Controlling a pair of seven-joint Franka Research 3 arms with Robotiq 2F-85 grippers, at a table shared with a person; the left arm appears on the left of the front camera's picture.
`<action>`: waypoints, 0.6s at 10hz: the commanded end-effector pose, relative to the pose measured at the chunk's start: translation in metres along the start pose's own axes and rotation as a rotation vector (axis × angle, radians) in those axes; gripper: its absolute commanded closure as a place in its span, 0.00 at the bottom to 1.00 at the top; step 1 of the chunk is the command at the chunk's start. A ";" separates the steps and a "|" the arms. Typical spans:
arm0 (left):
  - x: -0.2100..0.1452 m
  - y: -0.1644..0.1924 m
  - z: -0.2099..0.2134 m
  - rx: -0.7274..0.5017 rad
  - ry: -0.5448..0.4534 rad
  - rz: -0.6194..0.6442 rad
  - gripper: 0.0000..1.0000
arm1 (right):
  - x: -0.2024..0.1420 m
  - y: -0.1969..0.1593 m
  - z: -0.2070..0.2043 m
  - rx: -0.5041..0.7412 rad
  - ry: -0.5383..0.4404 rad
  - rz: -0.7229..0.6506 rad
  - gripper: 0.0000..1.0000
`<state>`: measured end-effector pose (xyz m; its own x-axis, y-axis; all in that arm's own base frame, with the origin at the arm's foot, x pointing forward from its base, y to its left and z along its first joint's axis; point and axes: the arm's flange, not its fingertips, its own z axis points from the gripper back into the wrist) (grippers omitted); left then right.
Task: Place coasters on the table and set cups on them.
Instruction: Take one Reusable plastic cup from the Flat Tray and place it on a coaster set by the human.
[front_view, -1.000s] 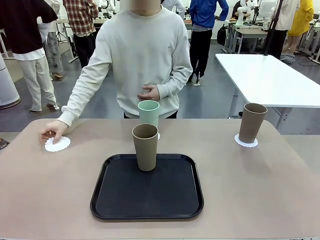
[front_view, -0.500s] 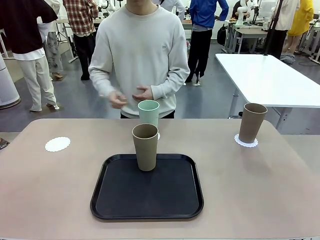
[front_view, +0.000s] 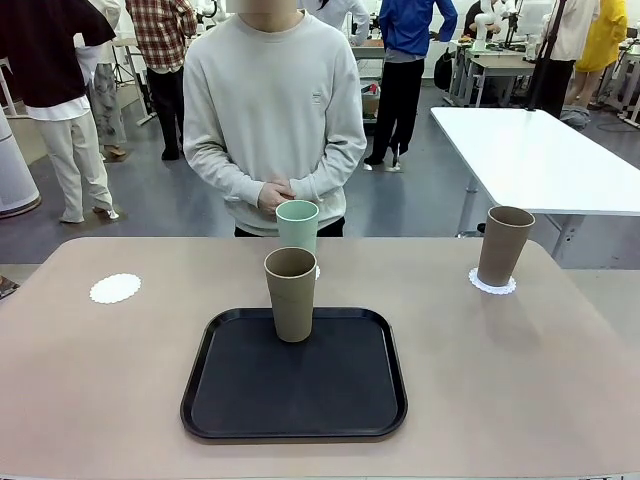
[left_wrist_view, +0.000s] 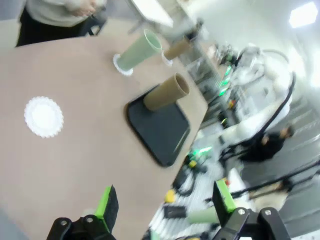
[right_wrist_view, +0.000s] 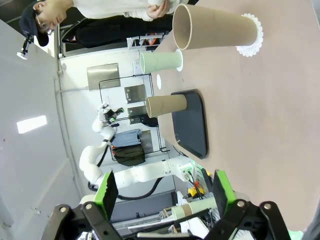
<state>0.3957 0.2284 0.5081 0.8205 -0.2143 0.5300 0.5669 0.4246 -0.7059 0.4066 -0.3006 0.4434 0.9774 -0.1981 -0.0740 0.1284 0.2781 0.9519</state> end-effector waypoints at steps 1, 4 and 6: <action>0.053 -0.058 -0.025 0.314 0.107 -0.363 0.00 | 0.001 0.001 0.001 0.004 -0.006 0.002 0.00; 0.082 -0.114 -0.126 0.400 0.513 -0.639 0.00 | 0.001 0.001 0.001 0.004 -0.006 0.002 0.00; 0.079 -0.127 -0.188 0.445 0.698 -0.783 0.00 | 0.001 0.001 0.001 0.004 -0.006 0.002 0.00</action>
<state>0.4116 -0.0012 0.5789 0.2796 -0.9029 0.3264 0.9600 0.2572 -0.1109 0.4068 -0.3014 0.4445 0.9774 -0.1989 -0.0717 0.1268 0.2798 0.9516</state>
